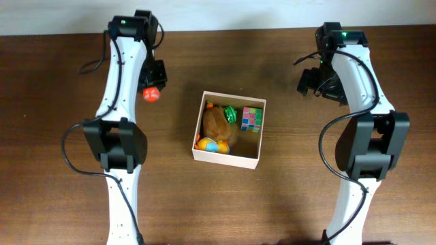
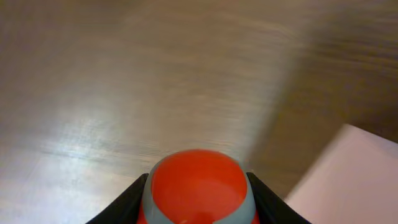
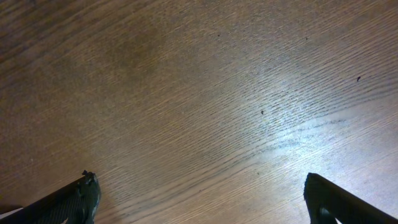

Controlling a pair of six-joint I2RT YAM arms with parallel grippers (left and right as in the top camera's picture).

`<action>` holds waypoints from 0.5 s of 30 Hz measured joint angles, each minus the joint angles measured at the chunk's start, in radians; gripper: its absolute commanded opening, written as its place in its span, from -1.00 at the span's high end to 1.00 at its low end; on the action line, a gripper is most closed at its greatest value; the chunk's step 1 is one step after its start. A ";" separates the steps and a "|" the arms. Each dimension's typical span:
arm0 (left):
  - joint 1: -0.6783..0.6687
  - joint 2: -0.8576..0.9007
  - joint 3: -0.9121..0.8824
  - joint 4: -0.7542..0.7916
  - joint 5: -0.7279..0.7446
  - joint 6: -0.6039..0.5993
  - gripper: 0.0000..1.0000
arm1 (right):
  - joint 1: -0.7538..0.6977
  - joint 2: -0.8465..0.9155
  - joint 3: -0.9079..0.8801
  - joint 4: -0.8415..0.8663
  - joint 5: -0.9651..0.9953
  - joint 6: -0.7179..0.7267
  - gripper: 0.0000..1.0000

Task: Pack container
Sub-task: 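Lower the left gripper and close it on the red ball, then carry the red ball right and lower it into the box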

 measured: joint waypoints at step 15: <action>-0.298 -0.043 0.089 -0.001 0.150 0.249 0.07 | 0.000 0.000 0.000 0.000 0.000 0.000 -0.98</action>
